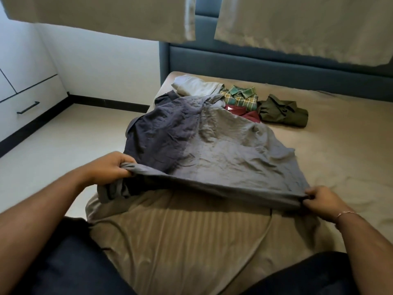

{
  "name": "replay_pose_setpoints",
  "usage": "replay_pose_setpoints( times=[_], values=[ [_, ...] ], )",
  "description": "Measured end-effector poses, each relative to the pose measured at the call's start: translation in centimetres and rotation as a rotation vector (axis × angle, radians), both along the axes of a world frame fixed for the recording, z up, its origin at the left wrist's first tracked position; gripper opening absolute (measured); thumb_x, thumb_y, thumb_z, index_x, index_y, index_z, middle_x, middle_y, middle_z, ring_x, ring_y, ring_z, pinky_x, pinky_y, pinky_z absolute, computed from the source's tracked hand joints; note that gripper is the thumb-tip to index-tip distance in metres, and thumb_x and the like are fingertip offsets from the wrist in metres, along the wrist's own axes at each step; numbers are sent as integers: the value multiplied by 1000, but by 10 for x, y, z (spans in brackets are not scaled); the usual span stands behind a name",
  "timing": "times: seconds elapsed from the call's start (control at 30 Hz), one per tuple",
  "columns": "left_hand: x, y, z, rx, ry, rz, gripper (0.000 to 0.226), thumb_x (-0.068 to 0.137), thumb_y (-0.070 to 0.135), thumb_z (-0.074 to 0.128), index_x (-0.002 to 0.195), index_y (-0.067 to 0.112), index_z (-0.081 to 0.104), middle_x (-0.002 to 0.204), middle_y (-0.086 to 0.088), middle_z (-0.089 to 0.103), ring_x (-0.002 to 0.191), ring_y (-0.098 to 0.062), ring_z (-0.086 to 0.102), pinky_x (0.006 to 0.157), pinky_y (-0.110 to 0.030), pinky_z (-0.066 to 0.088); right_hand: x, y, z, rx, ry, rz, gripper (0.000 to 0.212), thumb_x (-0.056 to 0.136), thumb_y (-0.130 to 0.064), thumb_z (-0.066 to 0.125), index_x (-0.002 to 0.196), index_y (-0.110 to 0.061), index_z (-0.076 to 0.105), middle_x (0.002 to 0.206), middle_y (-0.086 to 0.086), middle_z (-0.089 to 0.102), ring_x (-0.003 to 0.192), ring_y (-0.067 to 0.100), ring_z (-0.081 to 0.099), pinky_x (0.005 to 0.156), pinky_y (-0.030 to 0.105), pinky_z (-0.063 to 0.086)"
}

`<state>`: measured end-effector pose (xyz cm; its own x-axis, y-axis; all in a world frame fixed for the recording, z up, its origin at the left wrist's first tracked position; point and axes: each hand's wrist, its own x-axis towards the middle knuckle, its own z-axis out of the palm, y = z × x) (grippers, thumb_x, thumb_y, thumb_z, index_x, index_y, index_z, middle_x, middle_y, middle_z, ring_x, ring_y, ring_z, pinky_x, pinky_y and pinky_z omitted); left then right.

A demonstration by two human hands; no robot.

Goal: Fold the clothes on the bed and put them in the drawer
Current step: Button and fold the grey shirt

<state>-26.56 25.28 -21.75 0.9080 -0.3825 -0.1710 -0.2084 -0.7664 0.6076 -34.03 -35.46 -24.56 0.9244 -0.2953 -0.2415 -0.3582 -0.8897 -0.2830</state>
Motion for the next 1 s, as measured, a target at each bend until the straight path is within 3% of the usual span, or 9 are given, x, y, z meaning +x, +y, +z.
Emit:
replay_pose_setpoints(
  times=[0.17, 0.33, 0.5, 0.57, 0.6, 0.7, 0.8, 0.9, 1.0],
  values=[
    [55, -22, 32, 53, -134, 27, 24, 91, 5, 69, 94, 28, 77, 87, 7, 76, 84, -12, 71, 84, -37, 56, 34, 1, 15, 140, -309, -157, 21, 87, 2, 66, 69, -9, 69, 68, 20, 67, 71, 39, 66, 70, 42, 53],
    [129, -71, 62, 193, -264, 82, 20, 86, 20, 71, 100, 34, 74, 97, 2, 73, 89, -19, 67, 86, -38, 54, 86, -11, 27, 174, -370, -217, 21, 88, -1, 67, 76, -17, 73, 84, 19, 72, 86, 40, 67, 83, 42, 51],
    [183, -116, 53, 504, -256, 169, 42, 80, 39, 73, 120, 31, 65, 120, -7, 69, 104, -30, 64, 91, -43, 56, 129, -9, 21, 23, -275, -266, 35, 90, -8, 68, 125, -11, 70, 125, 22, 69, 113, 45, 62, 101, 46, 49],
    [183, -132, 44, 661, -351, 189, 79, 78, 53, 75, 147, 29, 45, 148, -10, 52, 134, -33, 50, 107, -51, 45, 130, 3, 12, -134, -295, -198, 47, 88, -18, 67, 135, -16, 62, 135, 20, 63, 119, 44, 59, 102, 51, 49],
    [169, -142, 37, 595, -487, 162, 89, 78, 55, 74, 155, 27, 38, 157, -11, 42, 145, -32, 38, 114, -53, 36, 125, 10, 2, -180, -381, -95, 51, 87, -22, 66, 137, -15, 60, 137, 19, 61, 121, 43, 59, 103, 52, 49],
    [83, -180, -14, 148, -776, -113, 77, 81, 38, 71, 152, 17, 50, 162, -12, 41, 150, -31, 37, 120, -47, 32, 90, 41, -42, -151, -483, 397, 70, 81, -28, 72, 148, -18, 54, 152, 7, 53, 137, 28, 52, 115, 54, 41],
    [20, -186, -101, 313, -671, -376, 77, 85, 36, 62, 158, 19, 43, 170, -12, 29, 156, -29, 31, 123, -48, 32, 68, 58, -87, -247, -349, 617, 77, 80, -36, 58, 155, -25, 45, 161, -3, 43, 144, 16, 41, 119, 60, 32],
    [34, -166, -140, 281, -613, -85, 64, 96, 31, 58, 157, 15, 45, 167, -11, 34, 153, -30, 36, 118, -50, 40, 79, 52, -99, -290, -333, 542, 71, 81, -29, 41, 151, -24, 51, 157, -2, 50, 142, 16, 43, 118, 60, 31],
    [55, -152, -123, 460, -668, 76, 64, 86, 28, 65, 149, 18, 56, 161, -12, 46, 148, -32, 44, 113, -53, 39, 89, 32, -100, -405, -255, 456, 72, 81, -14, 54, 152, -24, 49, 159, 0, 47, 144, 21, 47, 116, 60, 34]
  ],
)
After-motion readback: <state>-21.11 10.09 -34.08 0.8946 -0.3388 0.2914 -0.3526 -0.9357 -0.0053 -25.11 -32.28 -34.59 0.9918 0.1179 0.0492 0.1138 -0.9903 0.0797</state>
